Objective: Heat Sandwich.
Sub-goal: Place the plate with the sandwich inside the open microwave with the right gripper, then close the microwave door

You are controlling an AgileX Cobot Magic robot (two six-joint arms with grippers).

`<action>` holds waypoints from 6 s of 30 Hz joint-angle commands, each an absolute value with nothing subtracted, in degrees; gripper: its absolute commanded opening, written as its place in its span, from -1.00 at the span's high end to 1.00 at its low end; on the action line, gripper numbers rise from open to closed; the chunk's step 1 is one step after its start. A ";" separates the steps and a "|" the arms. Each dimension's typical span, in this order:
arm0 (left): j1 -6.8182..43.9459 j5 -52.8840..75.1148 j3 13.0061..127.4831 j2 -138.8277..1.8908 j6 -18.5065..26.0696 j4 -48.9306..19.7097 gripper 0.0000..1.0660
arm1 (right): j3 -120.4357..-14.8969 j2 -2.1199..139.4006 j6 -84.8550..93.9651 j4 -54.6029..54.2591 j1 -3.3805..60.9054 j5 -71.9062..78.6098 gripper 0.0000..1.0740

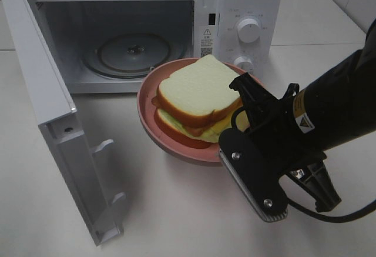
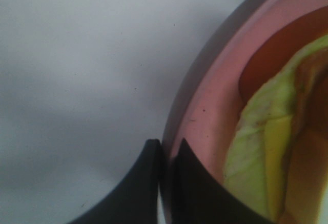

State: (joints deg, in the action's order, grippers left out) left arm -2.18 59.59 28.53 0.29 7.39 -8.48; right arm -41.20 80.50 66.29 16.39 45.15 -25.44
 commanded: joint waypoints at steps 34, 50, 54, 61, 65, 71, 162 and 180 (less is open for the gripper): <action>-1.78 59.07 28.30 1.43 7.28 -8.59 -0.89 | -57.30 97.40 69.39 16.33 44.58 -23.26 0.98; -1.78 59.07 28.30 1.43 7.28 -8.59 -0.89 | -66.58 104.68 69.67 17.76 44.58 -25.73 0.97; -1.78 59.07 28.30 1.43 7.28 -8.59 -0.89 | -68.98 106.80 70.07 17.82 44.52 -26.93 0.97; -1.78 59.07 28.30 1.43 7.28 -8.59 -0.89 | -74.37 110.70 70.30 17.76 43.89 -29.45 0.96; -1.78 59.07 28.30 1.43 7.28 -8.59 -0.89 | -77.12 112.19 70.30 17.76 43.89 -31.23 0.95; -1.78 59.07 28.30 1.43 7.28 -8.59 -0.89 | -81.70 115.11 69.56 17.59 43.89 -32.72 0.95; -1.78 59.07 28.30 1.43 7.28 -8.59 -0.89 | -117.34 136.59 49.33 17.82 41.20 -38.04 -0.52; -1.78 59.07 28.30 1.43 7.28 -8.59 -0.89 | -103.71 129.32 48.13 19.60 41.37 -30.31 -0.42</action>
